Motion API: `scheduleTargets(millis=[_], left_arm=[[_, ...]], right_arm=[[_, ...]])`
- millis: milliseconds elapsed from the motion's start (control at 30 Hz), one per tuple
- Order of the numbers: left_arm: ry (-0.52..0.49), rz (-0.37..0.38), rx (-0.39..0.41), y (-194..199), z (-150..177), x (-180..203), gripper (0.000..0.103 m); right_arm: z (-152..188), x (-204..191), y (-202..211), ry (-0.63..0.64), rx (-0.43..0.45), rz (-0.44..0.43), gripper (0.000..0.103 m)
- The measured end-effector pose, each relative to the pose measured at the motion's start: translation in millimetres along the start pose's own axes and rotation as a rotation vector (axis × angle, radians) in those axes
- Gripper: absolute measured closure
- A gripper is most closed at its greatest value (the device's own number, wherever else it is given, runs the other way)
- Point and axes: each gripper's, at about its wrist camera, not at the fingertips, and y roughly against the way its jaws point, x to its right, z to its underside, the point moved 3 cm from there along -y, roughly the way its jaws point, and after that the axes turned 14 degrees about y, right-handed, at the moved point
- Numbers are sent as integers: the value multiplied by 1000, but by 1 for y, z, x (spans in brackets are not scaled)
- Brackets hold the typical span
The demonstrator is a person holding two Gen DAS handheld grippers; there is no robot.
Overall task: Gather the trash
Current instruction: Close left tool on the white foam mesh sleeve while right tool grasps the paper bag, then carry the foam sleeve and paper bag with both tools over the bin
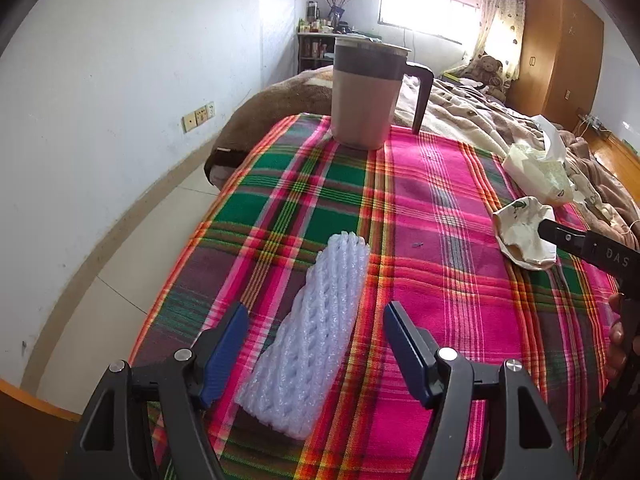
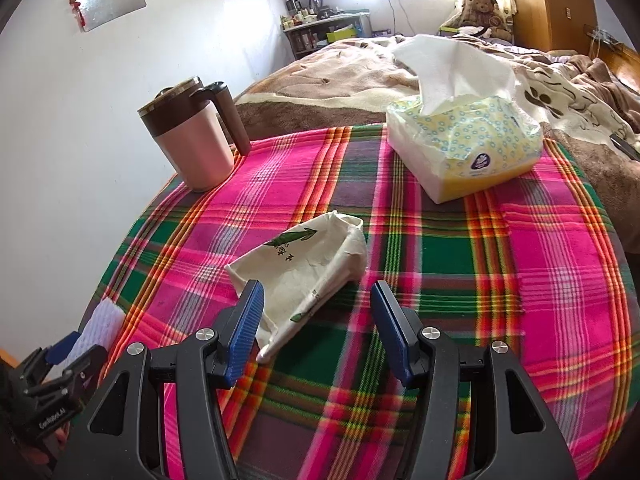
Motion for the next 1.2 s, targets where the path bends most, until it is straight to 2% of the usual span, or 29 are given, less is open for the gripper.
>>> scheduleTargets(millis=[133, 167, 233, 300, 433, 533, 867, 1200], left_arm=[[14, 5, -23, -7, 1, 0, 33], [16, 4, -32, -9, 1, 0, 34], [27, 13, -45, -12, 2, 1, 45], [26, 15, -41, -12, 3, 2, 50], [19, 25, -43, -12, 4, 7, 67], [21, 28, -36, -9, 5, 10, 70], [18, 81, -9, 11, 9, 26, 72], [-24, 150, 10, 41, 20, 62, 72]], right_arm=[[1, -3, -13, -15, -32, -11, 47], [1, -4, -14, -12, -36, -9, 54], [3, -5, -18, -13, -47, -15, 66], [4, -6, -18, -15, -45, -21, 69], [4, -9, -14, 1, -37, -18, 82], [5, -8, -13, 2, -39, -31, 95], [10, -12, 8, 40, 8, -27, 98], [20, 0, 45, 23, 57, -1, 98]])
